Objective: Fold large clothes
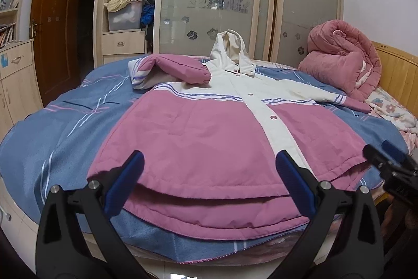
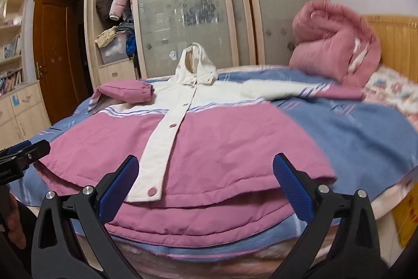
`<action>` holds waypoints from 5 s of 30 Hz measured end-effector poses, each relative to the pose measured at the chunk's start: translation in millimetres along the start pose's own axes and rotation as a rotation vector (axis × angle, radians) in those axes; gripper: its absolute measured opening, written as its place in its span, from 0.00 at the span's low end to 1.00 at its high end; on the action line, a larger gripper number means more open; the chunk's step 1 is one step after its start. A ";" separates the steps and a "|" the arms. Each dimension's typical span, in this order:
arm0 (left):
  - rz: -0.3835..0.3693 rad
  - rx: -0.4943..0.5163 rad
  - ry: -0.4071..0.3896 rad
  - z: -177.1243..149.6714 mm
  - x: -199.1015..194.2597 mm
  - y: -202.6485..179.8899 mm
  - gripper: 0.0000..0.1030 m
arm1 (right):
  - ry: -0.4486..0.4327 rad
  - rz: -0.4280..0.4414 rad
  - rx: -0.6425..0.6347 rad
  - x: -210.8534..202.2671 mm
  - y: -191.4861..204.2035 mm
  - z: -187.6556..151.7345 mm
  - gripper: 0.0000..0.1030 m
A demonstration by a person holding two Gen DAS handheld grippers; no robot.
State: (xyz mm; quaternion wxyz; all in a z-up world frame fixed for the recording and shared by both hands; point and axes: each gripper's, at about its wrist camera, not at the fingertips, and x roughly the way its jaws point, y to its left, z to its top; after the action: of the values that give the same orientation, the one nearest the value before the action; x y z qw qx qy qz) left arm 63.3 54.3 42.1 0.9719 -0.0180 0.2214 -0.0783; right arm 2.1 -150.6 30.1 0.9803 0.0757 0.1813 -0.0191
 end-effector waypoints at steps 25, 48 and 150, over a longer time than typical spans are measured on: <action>-0.112 0.024 -0.030 76.4 66.7 -4.5 0.98 | 0.150 0.153 0.154 37.1 -9.0 39.2 0.99; -0.116 -0.168 -0.178 119.1 81.6 100.6 0.98 | 0.663 0.490 0.897 437.0 118.8 107.2 0.81; 0.013 -0.011 0.061 35.9 61.3 -3.4 0.98 | -0.066 -0.002 -0.003 9.1 -61.6 44.4 0.99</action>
State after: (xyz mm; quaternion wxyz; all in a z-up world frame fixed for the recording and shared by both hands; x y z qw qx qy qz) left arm 132.9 41.1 48.4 0.9651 -0.0197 0.2512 -0.0710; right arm 22.2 -218.5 59.1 0.9859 0.0733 0.1489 -0.0221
